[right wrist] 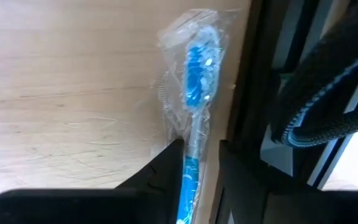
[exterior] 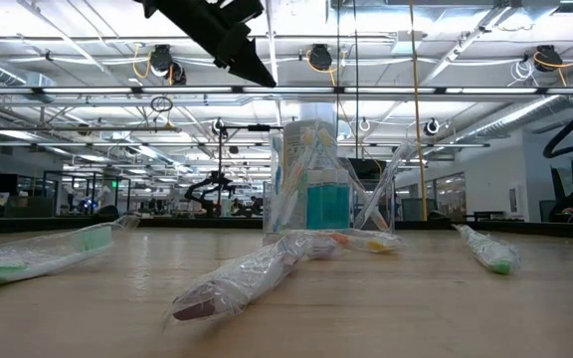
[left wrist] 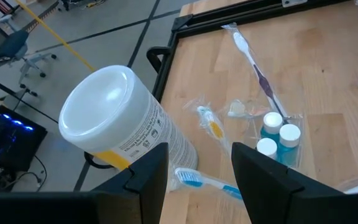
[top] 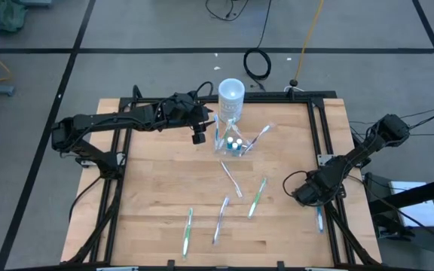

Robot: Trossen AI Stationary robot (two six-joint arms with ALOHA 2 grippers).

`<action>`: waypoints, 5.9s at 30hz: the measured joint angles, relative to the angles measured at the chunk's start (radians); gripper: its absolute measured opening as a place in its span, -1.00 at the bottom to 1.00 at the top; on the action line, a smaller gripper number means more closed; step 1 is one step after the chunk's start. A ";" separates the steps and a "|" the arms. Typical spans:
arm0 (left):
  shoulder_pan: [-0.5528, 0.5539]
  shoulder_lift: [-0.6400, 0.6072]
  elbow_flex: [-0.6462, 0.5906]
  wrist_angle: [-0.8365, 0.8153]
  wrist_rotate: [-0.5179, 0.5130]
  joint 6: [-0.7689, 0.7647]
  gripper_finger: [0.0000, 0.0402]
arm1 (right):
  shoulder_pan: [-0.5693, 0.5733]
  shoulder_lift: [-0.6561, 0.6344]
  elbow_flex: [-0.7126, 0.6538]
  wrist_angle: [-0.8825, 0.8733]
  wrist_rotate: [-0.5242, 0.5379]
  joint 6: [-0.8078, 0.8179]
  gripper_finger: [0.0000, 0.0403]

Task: Pick & Place toothbrushing station
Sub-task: Put the blue toothbrush into the transparent organizer, then put the bottom green toothbrush into the transparent organizer

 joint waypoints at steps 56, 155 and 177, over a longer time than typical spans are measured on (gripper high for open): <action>0.000 0.000 0.000 0.002 0.001 -0.003 -0.08 | -0.479 0.001 0.118 1.554 1.223 -2.180 -1.00; -0.083 0.000 0.000 -0.270 0.001 -0.266 -0.08 | -0.637 0.037 0.027 1.229 0.853 -1.754 -0.70; -0.418 -0.001 -0.180 -0.457 0.002 -1.030 -0.08 | -0.636 -0.103 0.027 1.234 0.853 -1.880 -0.31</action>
